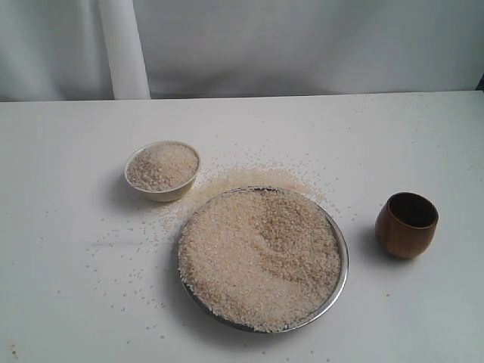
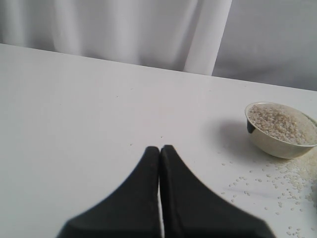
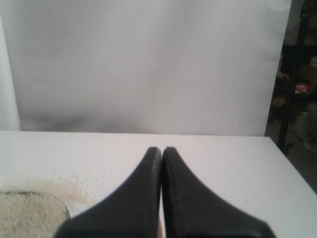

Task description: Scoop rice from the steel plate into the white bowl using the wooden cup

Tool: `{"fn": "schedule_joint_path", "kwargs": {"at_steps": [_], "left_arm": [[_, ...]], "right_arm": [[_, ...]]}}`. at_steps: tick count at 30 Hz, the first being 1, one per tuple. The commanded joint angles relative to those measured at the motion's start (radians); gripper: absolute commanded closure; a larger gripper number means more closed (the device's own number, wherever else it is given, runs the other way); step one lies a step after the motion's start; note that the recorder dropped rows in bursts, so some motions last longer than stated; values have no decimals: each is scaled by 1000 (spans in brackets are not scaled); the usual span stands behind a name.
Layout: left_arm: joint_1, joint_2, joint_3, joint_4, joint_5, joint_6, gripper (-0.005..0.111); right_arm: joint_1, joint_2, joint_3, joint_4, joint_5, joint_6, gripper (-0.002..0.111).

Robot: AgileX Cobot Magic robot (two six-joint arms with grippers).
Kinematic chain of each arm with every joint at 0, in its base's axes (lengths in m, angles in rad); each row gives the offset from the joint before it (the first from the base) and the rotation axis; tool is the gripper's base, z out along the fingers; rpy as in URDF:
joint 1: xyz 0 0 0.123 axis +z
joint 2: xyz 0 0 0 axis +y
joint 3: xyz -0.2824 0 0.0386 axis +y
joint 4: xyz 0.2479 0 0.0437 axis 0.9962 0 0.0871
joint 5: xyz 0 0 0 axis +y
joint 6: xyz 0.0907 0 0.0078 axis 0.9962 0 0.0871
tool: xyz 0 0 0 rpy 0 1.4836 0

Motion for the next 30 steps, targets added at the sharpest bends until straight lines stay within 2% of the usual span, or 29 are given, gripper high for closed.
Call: {"fn": "schedule_joint_path", "kwargs": {"at_steps": [1,3,10,30], "left_arm": [[0,8,3,-5,-8,-6,107],[0,8,3,-5,-8,-6,107],[0,8,3,-5,-8,-6,107],[0,8,3,-5,-8,-6,107]], "right_arm": [[1,-11,87,-24,-68,17,108],[1,-25,87,-32,-70,29,108],[1,-36,87,-203,118,181,108],[1,-36,87,-194,194,181,108]]}}
